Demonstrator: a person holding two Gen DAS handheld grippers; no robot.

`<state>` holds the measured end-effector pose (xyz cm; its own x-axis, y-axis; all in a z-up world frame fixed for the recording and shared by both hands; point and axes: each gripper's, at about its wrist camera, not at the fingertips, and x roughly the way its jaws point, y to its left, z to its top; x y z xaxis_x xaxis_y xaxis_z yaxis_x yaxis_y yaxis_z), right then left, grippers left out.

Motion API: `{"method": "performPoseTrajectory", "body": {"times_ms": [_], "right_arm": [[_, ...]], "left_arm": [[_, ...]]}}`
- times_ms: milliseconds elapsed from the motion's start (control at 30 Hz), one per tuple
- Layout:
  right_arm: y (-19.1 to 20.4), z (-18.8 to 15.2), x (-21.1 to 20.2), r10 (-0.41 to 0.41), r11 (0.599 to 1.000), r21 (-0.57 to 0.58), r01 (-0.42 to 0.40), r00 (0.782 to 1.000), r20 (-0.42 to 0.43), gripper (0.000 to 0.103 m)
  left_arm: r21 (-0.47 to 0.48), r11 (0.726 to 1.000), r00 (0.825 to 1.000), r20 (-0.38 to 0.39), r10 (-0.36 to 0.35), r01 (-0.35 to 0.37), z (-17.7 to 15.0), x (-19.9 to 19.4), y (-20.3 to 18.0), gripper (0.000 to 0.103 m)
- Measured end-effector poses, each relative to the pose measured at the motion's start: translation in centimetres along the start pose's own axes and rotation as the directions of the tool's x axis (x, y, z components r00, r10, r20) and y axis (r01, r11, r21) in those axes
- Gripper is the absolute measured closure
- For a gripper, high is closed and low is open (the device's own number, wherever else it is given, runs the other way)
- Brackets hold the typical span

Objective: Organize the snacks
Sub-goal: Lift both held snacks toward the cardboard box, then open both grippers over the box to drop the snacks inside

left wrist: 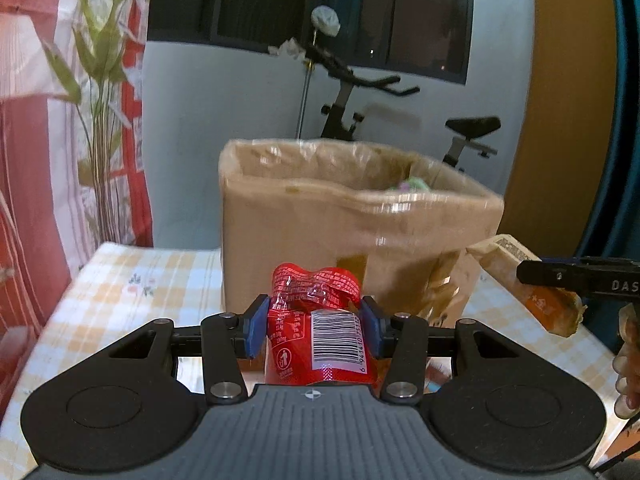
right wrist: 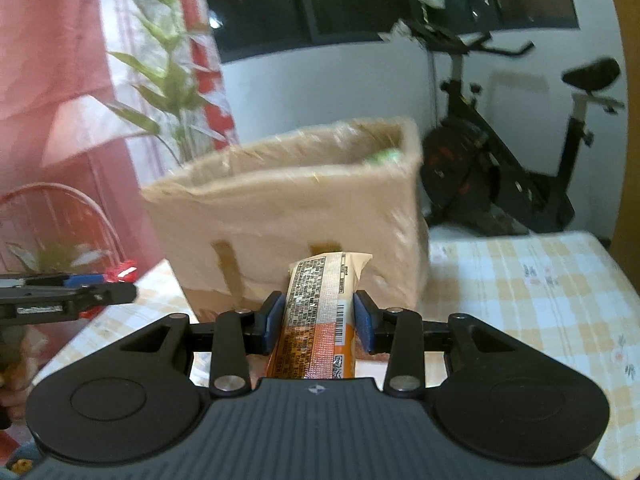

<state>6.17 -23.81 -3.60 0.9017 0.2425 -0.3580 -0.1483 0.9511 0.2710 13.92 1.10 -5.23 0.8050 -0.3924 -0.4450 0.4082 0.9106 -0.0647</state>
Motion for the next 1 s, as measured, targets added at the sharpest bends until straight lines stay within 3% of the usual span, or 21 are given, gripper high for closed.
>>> {"method": "performPoseTrajectory", "body": {"times_ms": [267,467,600,767,867,1000], "right_arm": [[0.8,5.1,-0.6,0.075,0.997,-0.019,-0.073,0.989,0.124,0.063],[1.2,9.0,4.1,0.094,0.991,-0.111,-0.076,0.982,0.162,0.063],[1.5,10.3,9.1,0.053,0.99,-0.134,-0.035,0.989,0.134,0.063],[0.7,11.0,13.9,0.005,0.997,-0.074,0.001,0.997,0.08,0.063],[0.2,10.9,15.2,-0.004,0.999,-0.047,0.006,0.999,0.048,0.063],[-0.1,10.5,15.6,-0.009,0.999,-0.042,0.01,1.0,0.009,0.061]], "left_arm": [[0.021,1.0,0.994,0.104,-0.024,0.022,5.1,0.5,0.0,0.052],[-0.012,0.997,0.989,0.127,-0.073,0.076,9.8,4.9,1.1,0.052],[0.018,0.999,0.993,0.111,-0.049,0.047,11.8,8.6,1.1,0.052],[0.027,0.999,0.996,0.086,-0.036,0.033,13.1,11.7,1.1,0.051],[0.077,0.997,0.995,0.097,-0.011,0.003,13.0,12.1,0.7,0.046],[0.073,0.997,0.997,0.074,-0.022,0.017,12.5,12.2,0.9,0.037]]}}
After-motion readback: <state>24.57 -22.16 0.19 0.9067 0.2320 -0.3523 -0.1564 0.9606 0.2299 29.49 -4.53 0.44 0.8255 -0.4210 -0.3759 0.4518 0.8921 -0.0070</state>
